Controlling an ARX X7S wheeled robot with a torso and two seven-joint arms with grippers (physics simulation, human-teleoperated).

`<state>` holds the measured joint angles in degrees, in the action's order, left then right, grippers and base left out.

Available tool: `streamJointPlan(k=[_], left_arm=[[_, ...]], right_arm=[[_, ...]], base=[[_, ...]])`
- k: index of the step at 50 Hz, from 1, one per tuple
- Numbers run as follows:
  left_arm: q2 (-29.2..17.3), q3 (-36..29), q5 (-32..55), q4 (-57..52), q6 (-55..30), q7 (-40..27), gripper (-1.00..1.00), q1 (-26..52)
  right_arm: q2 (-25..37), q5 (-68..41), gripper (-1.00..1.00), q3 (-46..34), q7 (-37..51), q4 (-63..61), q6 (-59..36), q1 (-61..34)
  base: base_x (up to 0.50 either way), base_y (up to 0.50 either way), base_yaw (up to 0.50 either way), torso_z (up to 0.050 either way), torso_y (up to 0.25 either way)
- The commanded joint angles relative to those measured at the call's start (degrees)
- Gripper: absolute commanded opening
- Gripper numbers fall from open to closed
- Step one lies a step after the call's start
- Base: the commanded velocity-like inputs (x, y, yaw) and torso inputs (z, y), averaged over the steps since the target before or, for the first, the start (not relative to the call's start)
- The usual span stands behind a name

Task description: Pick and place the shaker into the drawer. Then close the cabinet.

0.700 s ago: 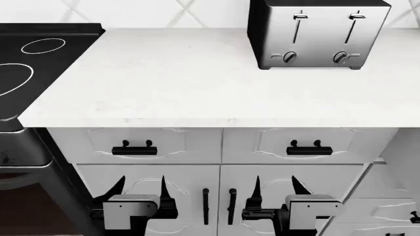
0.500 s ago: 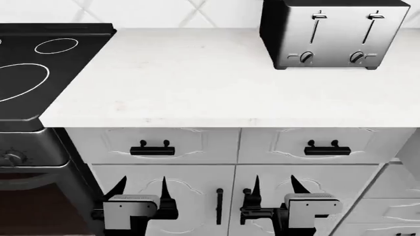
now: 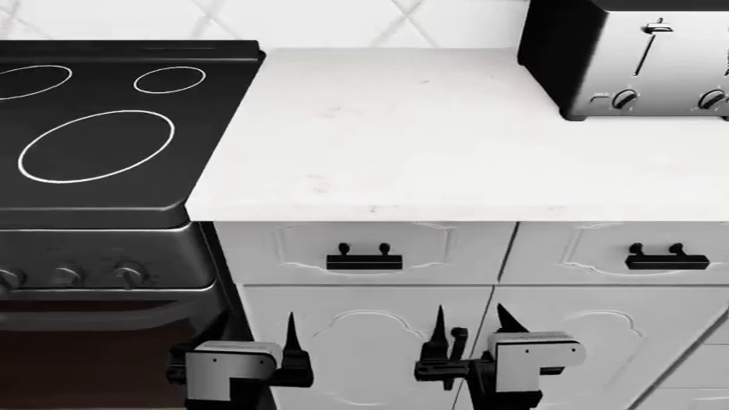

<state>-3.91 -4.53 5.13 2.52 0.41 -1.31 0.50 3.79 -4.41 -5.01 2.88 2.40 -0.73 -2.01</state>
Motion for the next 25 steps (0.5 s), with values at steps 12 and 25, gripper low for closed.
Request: streamJointPlan(k=[12,25], left_arm=[[-1.6,-2.1,2.2,0.4,-1.4,-1.0,1.00,0.5],[0.5,0.5,11.7,-24.4,-54.4,-10.8,1.00,46.5]], right_arm=[[1.6,-2.2,1.00,-2.0,1.0,0.2,-0.1,-0.3],[8.5,-12.2,1.00,2.7,7.8,-24.0,-62.0,-52.7]], base=[[0.00,0.50,0.00,0.000,0.000],[0.00,0.12,0.00,0.000,0.000]])
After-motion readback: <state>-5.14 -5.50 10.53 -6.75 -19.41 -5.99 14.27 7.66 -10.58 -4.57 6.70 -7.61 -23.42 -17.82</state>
